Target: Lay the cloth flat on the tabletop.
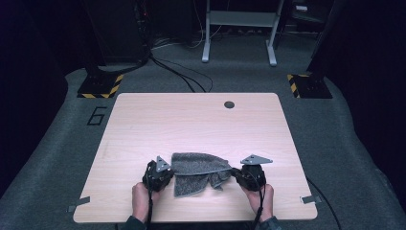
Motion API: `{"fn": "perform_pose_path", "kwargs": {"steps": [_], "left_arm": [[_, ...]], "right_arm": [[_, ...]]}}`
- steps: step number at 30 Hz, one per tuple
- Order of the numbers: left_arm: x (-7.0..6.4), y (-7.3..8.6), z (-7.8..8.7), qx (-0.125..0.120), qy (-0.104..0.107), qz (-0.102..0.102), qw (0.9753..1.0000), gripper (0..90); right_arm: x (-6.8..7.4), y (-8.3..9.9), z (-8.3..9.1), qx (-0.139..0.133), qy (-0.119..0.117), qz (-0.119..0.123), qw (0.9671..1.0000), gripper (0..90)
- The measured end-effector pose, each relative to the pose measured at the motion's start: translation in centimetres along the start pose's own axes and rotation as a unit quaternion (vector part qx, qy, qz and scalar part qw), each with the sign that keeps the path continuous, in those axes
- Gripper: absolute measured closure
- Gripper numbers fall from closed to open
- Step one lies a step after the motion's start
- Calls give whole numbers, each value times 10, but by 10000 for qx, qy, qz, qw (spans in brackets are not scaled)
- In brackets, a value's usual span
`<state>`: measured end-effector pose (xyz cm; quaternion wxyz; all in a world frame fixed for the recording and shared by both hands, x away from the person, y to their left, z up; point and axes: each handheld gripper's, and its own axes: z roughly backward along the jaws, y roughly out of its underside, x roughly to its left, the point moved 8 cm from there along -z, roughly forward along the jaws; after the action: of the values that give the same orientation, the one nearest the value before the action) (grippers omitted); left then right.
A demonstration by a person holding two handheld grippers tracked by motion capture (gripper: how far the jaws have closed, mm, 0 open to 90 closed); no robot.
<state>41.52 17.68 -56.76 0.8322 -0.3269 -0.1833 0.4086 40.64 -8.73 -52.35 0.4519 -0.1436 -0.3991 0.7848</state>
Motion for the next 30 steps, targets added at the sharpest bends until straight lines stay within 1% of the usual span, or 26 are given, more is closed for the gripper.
{"fn": "perform_pose_path", "kwargs": {"steps": [2, 3, 5, 6, 8, 11, 12, 13, 15, 16, 17, 18, 19, 20, 21, 22, 24, 26, 27, 29, 30], "left_arm": [[0, -3, 4, -54, 1, -14, 10000, 878], [1, -5, 6, -117, -37, 16, 9999, 878], [2, -9, 11, -167, -53, -31, 9998, 880], [2, -12, 13, -184, -31, 14, 9998, 880], [4, -17, 17, -239, -51, -21, 9997, 880], [7, -25, 22, -318, -71, -19, 9995, 881], [7, -28, 23, -365, -84, 31, 9993, 881], [8, -29, 23, -346, -44, 17, 9994, 881], [10, -31, 22, -288, -46, -5, 9996, 881], [10, -31, 21, -299, -65, 35, 9995, 882], [11, -31, 19, -267, -63, 30, 9996, 882], [12, -30, 18, -206, -13, 24, 9998, 882], [13, -30, 16, -229, -31, 66, 9997, 882], [13, -30, 16, -186, 13, 79, 9998, 883], [15, -30, 14, -190, -3, 64, 9998, 883], [15, -31, 13, -194, 9, 99, 9998, 884], [19, -33, 10, -163, 3, 109, 9998, 885], [24, -38, 6, -164, -23, 78, 9998, 886], [27, -42, 4, -175, -68, 72, 9998, 887], [34, -52, 1, -166, -74, 77, 9998, 888], [39, -59, -1, -168, -88, 56, 9998, 888]], "right_arm": [[0, -4, 4, -55, 33, 23, 10000, 882], [0, -6, 5, -72, 50, 74, 9999, 882], [0, -10, 8, -89, 80, 117, 9999, 883], [0, -12, 9, -105, 107, 162, 9998, 882], [-1, -17, 11, -151, 124, 230, 9995, 883], [-3, -25, 12, -191, 135, 269, 9994, 883], [-5, -28, 12, -179, 148, 278, 9993, 883], [-6, -30, 12, -184, 142, 271, 9994, 884], [-8, -33, 10, -181, 113, 295, 9993, 884], [-8, -34, 9, -157, 87, 251, 9995, 884], [-9, -34, 7, -130, 86, 296, 9994, 884], [-9, -33, 6, -85, 76, 284, 9995, 884], [-10, -32, 4, -56, 75, 288, 9995, 885], [-10, -32, 2, -38, 74, 300, 9995, 885], [-11, -32, 1, -16, 86, 281, 9996, 886], [-13, -32, 0, -15, 81, 288, 9996, 886], [-15, -34, -3, 7, 77, 282, 9996, 887], [-20, -38, -8, 40, 144, 330, 9993, 889], [-23, -41, -10, 47, 168, 370, 9992, 890], [-28, -48, -15, 94, 282, 456, 9985, 892], [-31, -53, -18, 131, 301, 519, 9981, 893]]}}
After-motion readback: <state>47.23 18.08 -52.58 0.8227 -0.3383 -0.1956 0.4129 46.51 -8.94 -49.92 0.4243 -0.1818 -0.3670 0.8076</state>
